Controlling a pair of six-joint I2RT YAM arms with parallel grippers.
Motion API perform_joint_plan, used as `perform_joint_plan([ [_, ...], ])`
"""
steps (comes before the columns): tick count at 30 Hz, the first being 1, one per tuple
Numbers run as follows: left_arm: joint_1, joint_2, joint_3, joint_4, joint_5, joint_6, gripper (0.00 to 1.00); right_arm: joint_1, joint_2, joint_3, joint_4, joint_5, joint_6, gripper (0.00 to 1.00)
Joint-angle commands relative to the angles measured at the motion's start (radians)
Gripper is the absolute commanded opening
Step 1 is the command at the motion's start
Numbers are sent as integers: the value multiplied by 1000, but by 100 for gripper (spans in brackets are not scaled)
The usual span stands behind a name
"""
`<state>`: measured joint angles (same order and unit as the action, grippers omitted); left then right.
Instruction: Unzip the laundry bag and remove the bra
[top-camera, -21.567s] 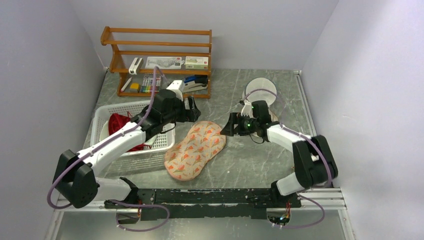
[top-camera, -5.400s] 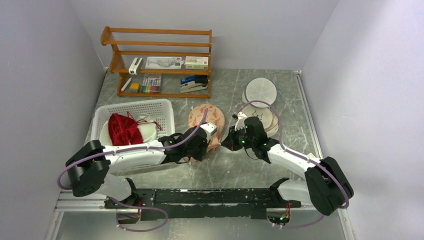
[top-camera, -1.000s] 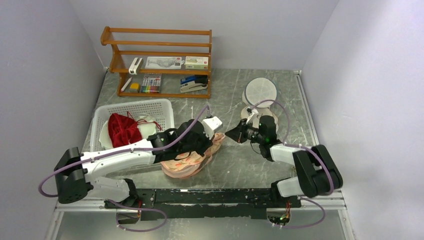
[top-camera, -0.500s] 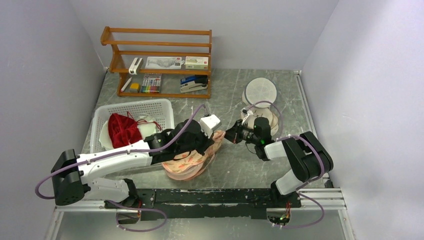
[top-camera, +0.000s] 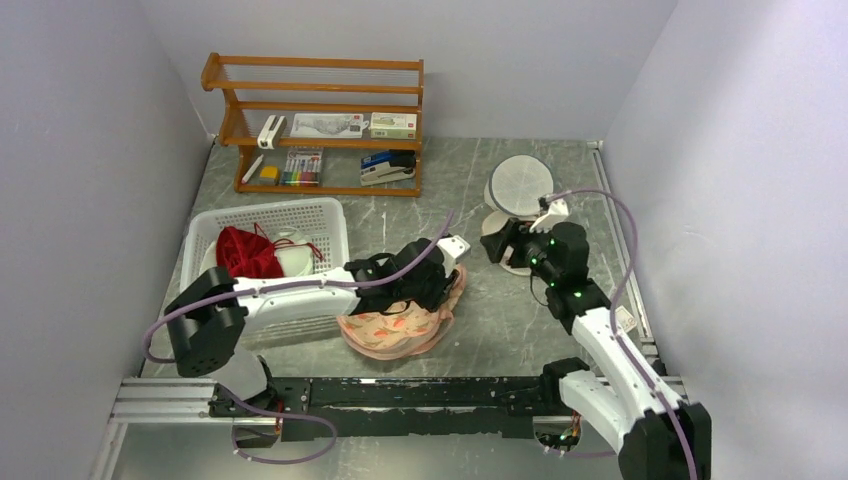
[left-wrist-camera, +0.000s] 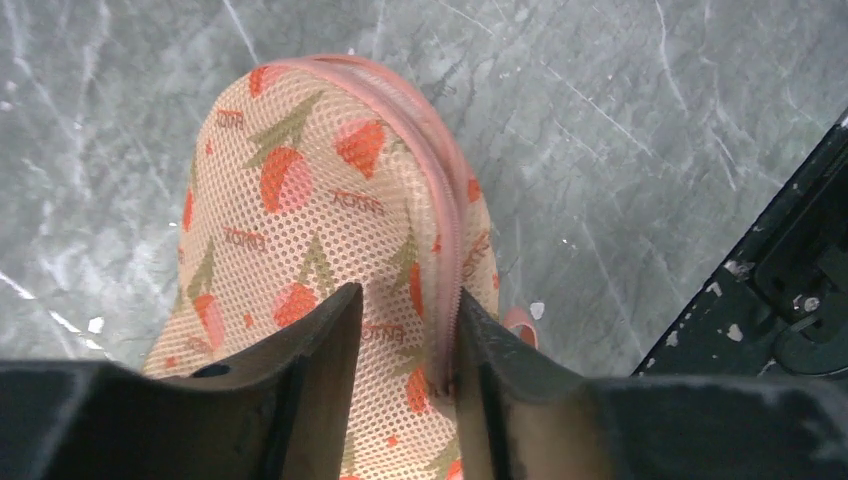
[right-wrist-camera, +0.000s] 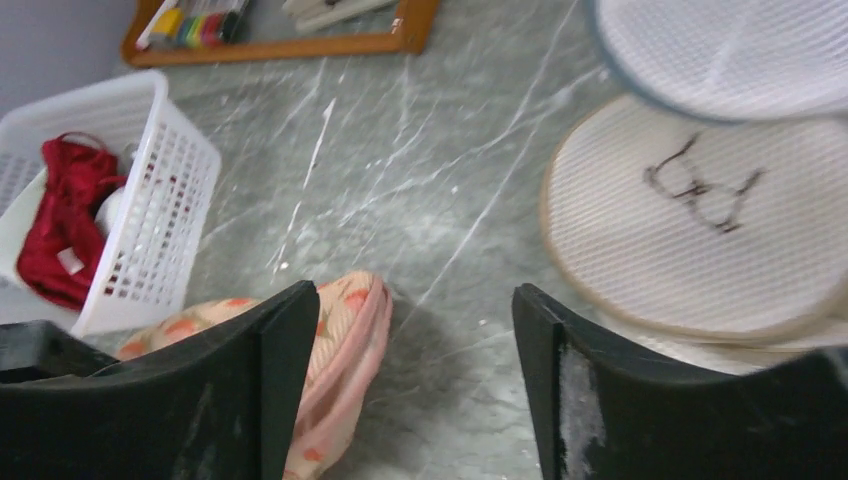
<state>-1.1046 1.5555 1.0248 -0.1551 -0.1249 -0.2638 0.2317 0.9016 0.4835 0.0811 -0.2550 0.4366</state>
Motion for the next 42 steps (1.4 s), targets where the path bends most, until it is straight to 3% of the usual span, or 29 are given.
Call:
perform_joint_plan([
  [1,8,19,56,46,75,-6,63,-18,-80,100,-320,117,-92,76],
  [4,23,-18,54,48,114,-1,93,-17,-66,142,-367,30,-84,79],
  [5,38,-39,52,42,130,5,97,-17,-62,154,-377,0,-74,79],
  [13,383,-261,77,-61,322,54,100,29,-99,142,-328,-202,-97,80],
  [17,502,-313,168,-128,308,127,100,216,-62,140,-336,-107,-114,80],
  [20,559,-345,184,-124,213,168,100,439,-11,158,-334,51,-119,80],
  [26,666,-419,66,-32,106,270,99,802,206,317,-457,398,-215,81],
  [31,709,-508,-85,88,86,273,99,1066,364,384,-502,660,-416,82],
  [36,720,-542,-156,105,-38,295,99,1180,408,333,-468,784,-648,81],
  [42,720,-567,-177,119,-111,310,99,1183,403,273,-392,733,-785,71],
])
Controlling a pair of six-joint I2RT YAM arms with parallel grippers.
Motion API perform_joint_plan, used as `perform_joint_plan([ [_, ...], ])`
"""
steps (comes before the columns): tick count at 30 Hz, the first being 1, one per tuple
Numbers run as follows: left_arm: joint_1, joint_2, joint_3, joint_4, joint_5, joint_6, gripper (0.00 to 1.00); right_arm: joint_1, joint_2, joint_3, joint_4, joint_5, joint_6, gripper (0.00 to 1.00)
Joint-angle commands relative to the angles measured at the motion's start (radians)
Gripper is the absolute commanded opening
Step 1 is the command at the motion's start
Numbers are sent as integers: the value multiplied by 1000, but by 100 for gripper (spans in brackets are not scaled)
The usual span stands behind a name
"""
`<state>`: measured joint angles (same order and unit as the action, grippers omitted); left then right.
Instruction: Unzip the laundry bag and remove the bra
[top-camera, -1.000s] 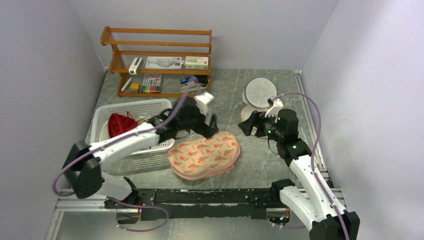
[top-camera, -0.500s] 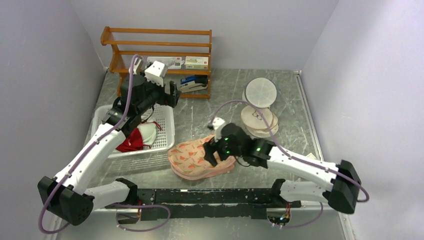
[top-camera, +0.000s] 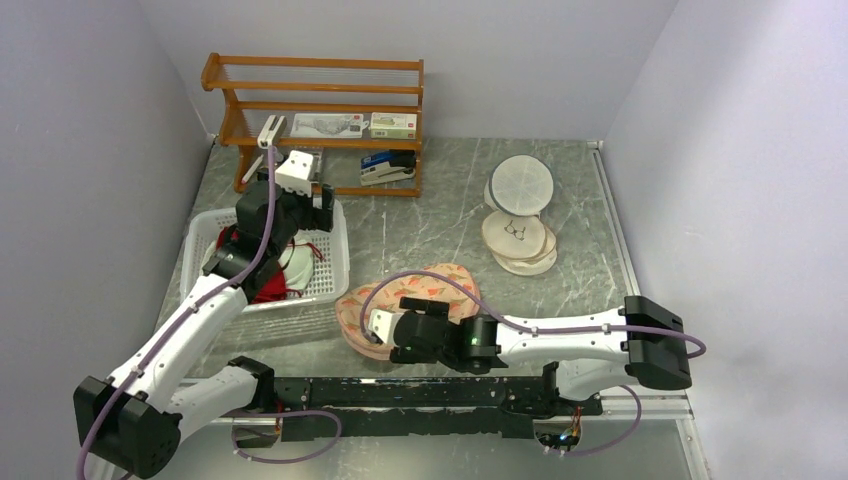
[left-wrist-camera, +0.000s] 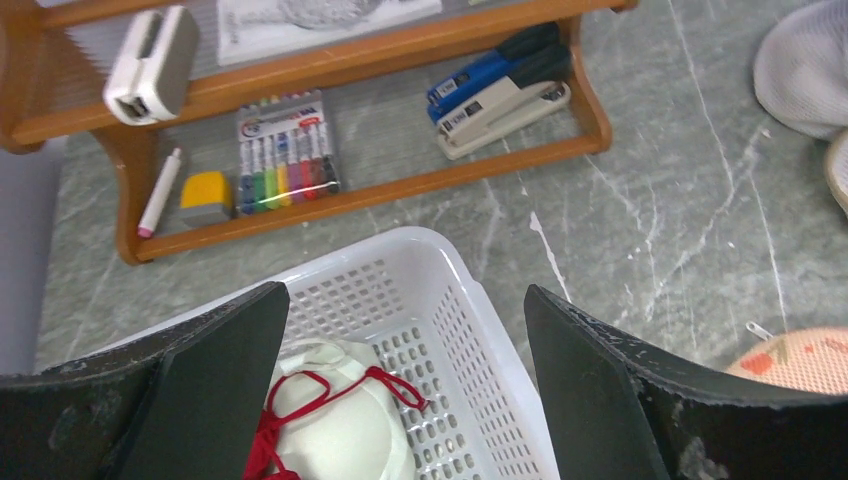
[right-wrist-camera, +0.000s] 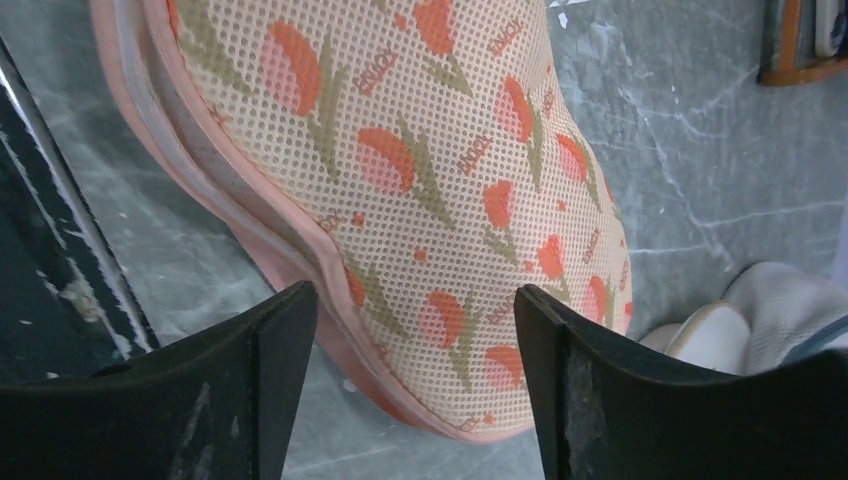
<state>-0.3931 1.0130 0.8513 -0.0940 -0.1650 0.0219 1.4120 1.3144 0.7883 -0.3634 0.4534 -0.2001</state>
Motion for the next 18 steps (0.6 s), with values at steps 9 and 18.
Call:
perform_joint_plan([
  [9,8,-1,-3,53,-68,18,99,20,35,-83,210,-60,-202,71],
  [18,8,17,-7,56,-68,15,99,20,121,-76,355,71,-250,55],
])
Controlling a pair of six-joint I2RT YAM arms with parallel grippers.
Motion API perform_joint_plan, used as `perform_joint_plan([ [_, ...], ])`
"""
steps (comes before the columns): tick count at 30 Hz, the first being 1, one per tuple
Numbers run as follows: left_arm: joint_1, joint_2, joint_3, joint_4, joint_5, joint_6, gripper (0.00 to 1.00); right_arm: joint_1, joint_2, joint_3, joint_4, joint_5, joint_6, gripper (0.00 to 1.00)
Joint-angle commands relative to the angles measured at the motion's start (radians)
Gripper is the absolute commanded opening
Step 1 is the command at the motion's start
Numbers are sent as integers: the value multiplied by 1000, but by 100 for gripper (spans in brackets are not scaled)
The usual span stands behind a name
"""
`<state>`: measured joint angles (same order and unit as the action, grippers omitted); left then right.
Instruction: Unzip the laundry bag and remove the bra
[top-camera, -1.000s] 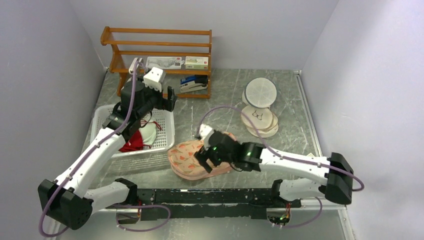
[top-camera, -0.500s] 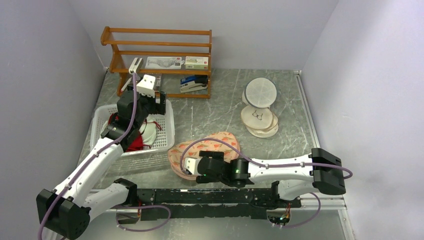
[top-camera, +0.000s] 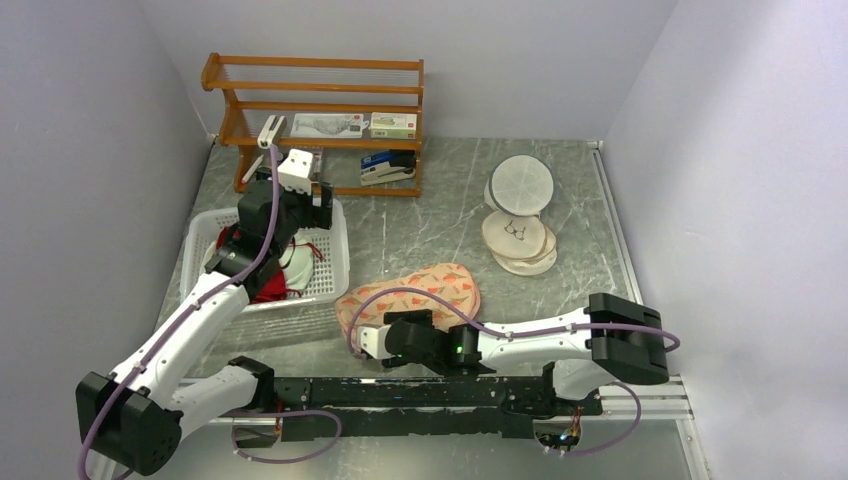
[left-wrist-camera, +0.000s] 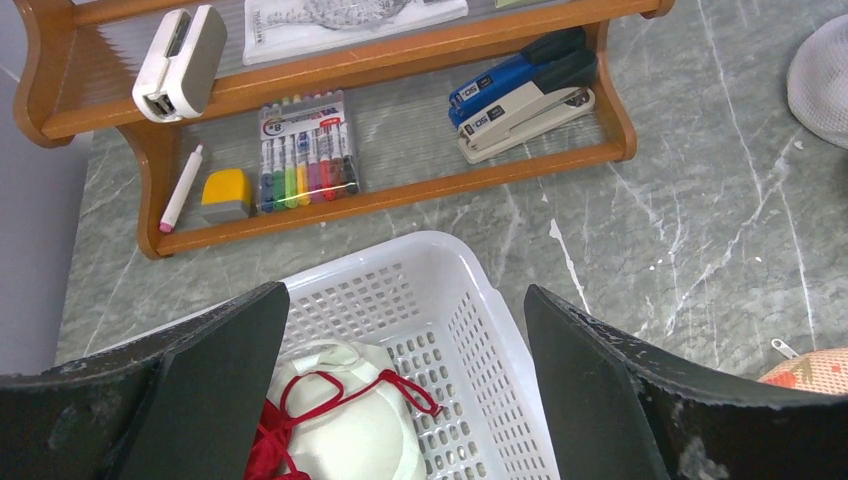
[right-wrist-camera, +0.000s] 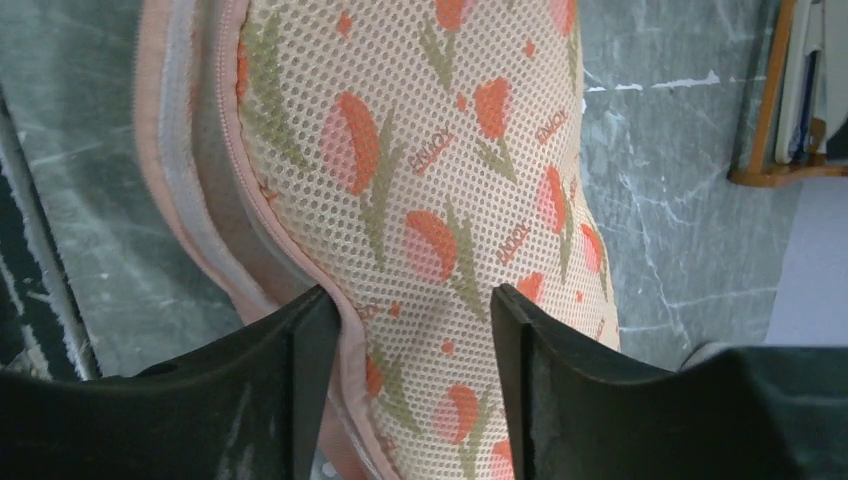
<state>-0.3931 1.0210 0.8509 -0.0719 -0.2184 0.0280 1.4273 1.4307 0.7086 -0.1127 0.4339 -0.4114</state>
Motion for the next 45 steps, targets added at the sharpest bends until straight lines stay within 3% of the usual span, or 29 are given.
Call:
perform_joint_plan([
  [1,8,12,-5,33,-11,9,99,5,-4,6,113,108,-47,51],
  [6,8,12,-8,37,-4,7,99,-29,-71,2,141,174,-89,32],
  [13,8,12,-8,36,-2,7,99,-243,-142,61,104,8,-4,0],
  [18,8,12,-9,34,2,5,99,-389,-97,90,158,-61,60,0],
  [32,5,25,0,31,46,-7,99,-747,237,418,82,-203,131,0],
  [37,4,34,3,31,57,-10,99,-838,379,527,18,-181,180,0],
  [41,3,41,3,31,66,-14,99,-869,392,556,-24,-86,240,0],
  [42,3,46,3,32,68,-15,99,-878,377,545,-21,-54,261,6],
  [45,2,52,4,32,76,-19,99,-926,300,500,-17,110,432,53],
])
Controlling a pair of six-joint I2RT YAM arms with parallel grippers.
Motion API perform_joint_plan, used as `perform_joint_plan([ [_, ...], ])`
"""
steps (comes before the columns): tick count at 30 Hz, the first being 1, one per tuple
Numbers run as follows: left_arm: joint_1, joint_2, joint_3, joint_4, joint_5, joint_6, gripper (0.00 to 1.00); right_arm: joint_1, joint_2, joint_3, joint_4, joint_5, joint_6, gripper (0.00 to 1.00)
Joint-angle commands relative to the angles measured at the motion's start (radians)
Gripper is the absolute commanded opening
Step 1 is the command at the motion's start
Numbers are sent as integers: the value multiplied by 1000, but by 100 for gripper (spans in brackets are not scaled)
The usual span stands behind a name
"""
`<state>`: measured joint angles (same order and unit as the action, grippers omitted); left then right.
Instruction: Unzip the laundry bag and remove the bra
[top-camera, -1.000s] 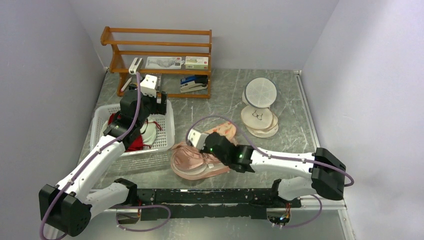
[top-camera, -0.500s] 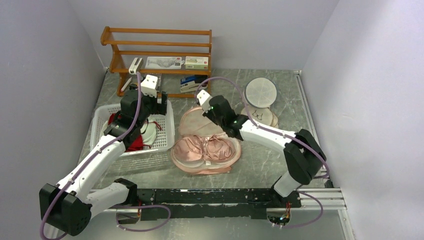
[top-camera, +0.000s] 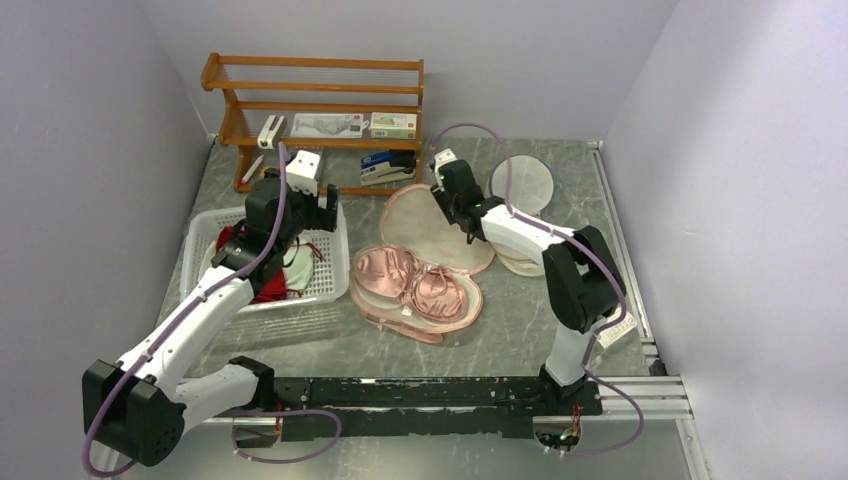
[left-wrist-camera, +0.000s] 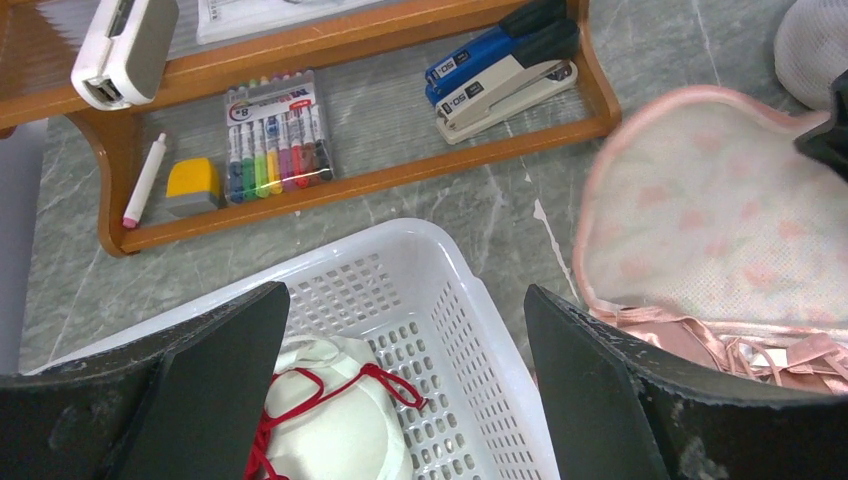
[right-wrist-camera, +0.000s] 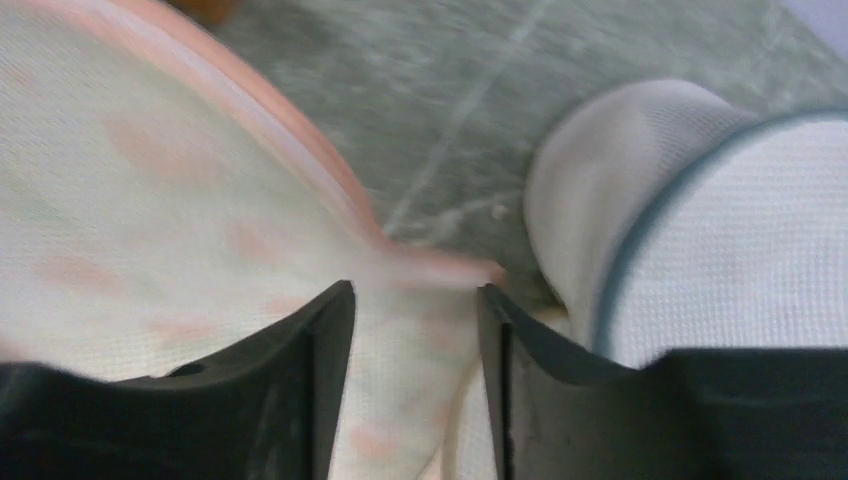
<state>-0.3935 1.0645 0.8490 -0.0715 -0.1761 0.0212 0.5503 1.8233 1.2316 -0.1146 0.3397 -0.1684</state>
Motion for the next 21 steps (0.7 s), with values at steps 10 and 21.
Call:
perform_joint_plan([
  [10,-30,21,-6,31,41,-4,99,-143,-503,-177,-275,-196,414,87],
  [21,-242,67,46,-109,196,-126,99,-142,-976,-516,-315,-487,574,88],
])
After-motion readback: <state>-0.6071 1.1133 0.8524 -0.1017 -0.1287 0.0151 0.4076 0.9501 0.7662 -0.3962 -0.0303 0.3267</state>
